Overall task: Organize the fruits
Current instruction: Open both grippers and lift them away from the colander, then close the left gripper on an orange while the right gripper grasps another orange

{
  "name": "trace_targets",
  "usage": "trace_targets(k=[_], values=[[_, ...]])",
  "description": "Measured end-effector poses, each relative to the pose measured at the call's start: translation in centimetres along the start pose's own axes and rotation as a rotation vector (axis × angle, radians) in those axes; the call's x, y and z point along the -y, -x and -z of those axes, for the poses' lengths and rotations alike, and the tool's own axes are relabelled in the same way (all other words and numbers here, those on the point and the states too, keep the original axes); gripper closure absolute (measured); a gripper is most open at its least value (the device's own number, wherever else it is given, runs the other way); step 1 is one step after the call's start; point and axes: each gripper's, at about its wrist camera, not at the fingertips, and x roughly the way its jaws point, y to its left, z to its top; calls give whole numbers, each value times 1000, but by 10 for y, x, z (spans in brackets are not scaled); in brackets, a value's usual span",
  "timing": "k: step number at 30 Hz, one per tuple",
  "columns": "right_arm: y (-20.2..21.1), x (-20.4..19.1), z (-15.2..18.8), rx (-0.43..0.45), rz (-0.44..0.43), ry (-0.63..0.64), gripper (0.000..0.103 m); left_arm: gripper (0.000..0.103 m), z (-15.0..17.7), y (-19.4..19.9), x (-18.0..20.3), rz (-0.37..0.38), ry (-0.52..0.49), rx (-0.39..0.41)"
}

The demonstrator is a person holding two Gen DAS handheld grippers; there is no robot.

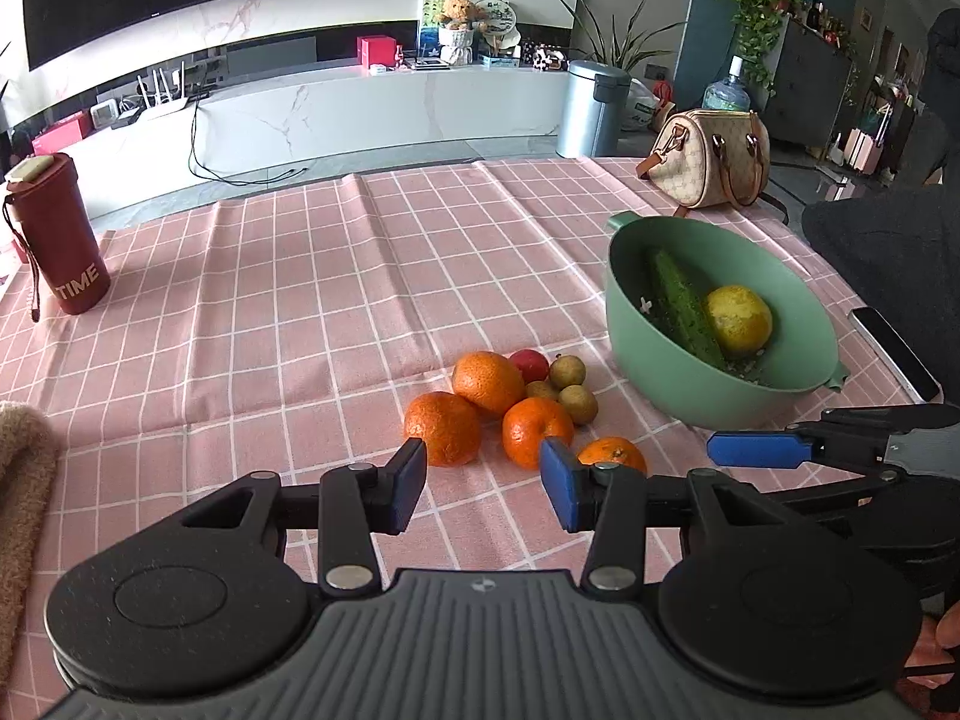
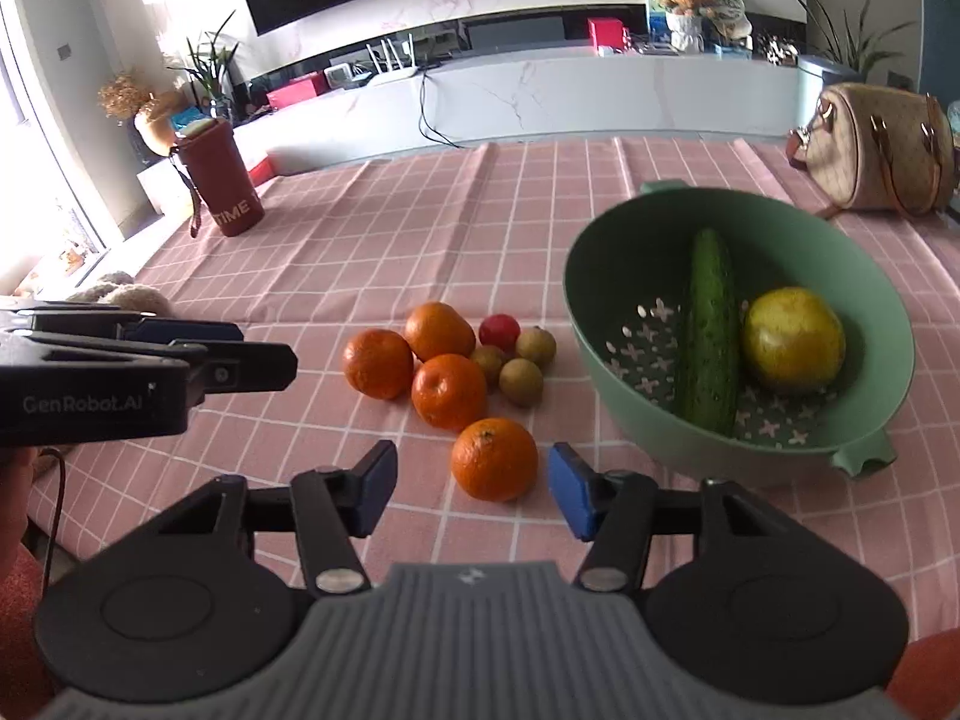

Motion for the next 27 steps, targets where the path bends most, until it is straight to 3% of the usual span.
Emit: trace_targets(k=[10, 17, 27], values=[[-34, 9, -5, -40, 35, -58, 50, 50, 13, -52, -17, -25, 2, -23], [-50, 9, -6, -75, 53, -51, 51, 41, 11, -62, -12, -54, -55, -3], [-59, 12, -5, -107, 46, -62, 56, 40, 10, -82, -4, -93, -128, -20]])
